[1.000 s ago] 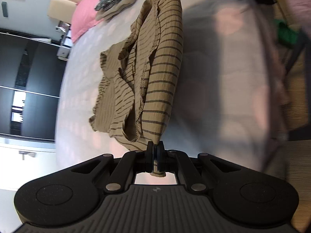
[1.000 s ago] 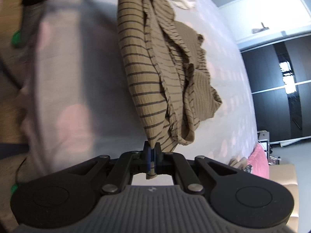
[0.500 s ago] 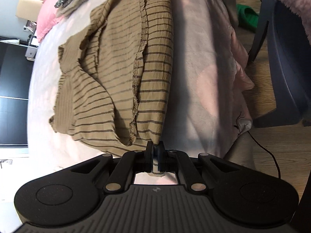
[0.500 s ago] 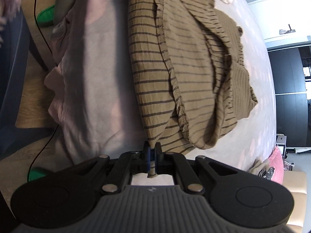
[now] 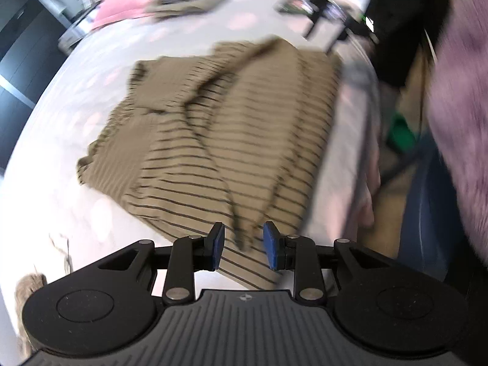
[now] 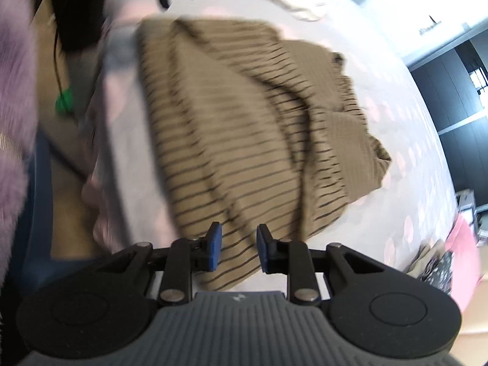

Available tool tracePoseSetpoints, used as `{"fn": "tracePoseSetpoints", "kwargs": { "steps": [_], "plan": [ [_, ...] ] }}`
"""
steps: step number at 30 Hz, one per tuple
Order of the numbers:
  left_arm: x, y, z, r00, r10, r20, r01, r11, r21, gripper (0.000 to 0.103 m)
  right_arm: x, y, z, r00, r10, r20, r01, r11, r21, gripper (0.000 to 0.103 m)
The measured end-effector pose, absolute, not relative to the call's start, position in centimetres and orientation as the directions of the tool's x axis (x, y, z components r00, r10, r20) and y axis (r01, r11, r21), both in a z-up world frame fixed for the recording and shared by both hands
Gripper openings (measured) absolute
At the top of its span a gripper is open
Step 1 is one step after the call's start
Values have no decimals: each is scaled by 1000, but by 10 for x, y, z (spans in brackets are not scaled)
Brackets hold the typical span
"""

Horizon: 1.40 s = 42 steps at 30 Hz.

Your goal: Fold clothes

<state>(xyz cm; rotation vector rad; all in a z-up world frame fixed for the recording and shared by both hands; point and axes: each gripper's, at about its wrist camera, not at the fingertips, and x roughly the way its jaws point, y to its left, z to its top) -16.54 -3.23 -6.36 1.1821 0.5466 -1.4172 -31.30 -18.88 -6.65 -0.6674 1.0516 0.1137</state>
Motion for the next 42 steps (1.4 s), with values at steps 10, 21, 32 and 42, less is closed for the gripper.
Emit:
{"fn": "tracePoseSetpoints", "kwargs": {
  "steps": [10, 21, 32, 42],
  "plan": [
    [-95, -85, -47, 239, -508, -828, 968, 63, 241, 26, -247, -272, -50, 552, -289, -782, -13, 935, -355, 20],
    [16, -149, -75, 314, -468, -826, 910, 398, 120, 41, -166, -371, -68, 500, -244, -831, 227, 963, -147, 42],
    [70, -206, -92, 335, -449, -828, 890, 438, 123, 41, -84, -425, -71, 528, -211, -822, 360, 933, -8, 41],
    [80, -235, -122, 344, -385, -857, 903, 384, 190, 10, -39, -430, -99, 455, -223, -862, 305, 949, -84, 22]
  ]
}}
